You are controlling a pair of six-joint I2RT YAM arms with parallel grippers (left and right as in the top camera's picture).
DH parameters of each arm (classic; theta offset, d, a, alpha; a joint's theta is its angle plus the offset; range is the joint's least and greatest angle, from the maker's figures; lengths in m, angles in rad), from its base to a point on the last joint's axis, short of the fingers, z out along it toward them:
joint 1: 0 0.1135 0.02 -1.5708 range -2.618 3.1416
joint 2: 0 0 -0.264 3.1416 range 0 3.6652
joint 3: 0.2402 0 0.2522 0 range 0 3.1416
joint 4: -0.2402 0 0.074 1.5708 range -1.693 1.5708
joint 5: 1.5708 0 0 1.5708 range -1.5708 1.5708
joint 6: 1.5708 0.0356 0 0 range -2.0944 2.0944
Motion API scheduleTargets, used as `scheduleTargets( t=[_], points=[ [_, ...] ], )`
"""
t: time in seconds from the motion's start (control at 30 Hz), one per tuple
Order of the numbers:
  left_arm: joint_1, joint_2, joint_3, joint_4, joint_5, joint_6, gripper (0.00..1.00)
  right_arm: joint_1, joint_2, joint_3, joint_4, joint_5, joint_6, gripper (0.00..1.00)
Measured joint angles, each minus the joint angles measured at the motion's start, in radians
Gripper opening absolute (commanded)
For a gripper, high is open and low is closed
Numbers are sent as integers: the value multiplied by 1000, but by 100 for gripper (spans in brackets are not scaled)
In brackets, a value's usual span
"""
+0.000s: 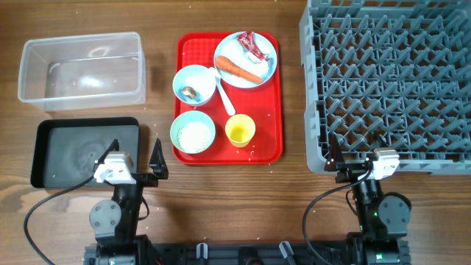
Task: Sort waste into correct bins and load items into the dishwasher rack
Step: 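Move the left gripper from rest toward the green bowl of rice, then grasp the green bowl rim with the left gripper and lift it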
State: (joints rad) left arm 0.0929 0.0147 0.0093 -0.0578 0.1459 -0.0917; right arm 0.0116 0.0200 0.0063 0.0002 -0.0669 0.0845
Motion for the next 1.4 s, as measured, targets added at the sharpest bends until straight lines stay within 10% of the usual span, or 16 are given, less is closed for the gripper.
scheduleTargets(
  t=[0.6,0.83,0.9,1.03,1.4],
  points=[
    [0,90,126,-22,69,-31,100,0,162,217,32,-123,-165,100],
    [-13,814,890,-475,163,-45,100,1,1035,1065,-506,-370,-165,100],
    [-71,1074,1146,-719,174,-45,100,1,1194,1199,-586,-432,-164,100],
    [-130,1411,1202,-698,277,-108,100,0,1402,1233,-581,-588,-148,100],
    [-496,1810,1203,-725,-1,-159,40,0,1469,1233,-625,-624,-116,80]
  ],
)
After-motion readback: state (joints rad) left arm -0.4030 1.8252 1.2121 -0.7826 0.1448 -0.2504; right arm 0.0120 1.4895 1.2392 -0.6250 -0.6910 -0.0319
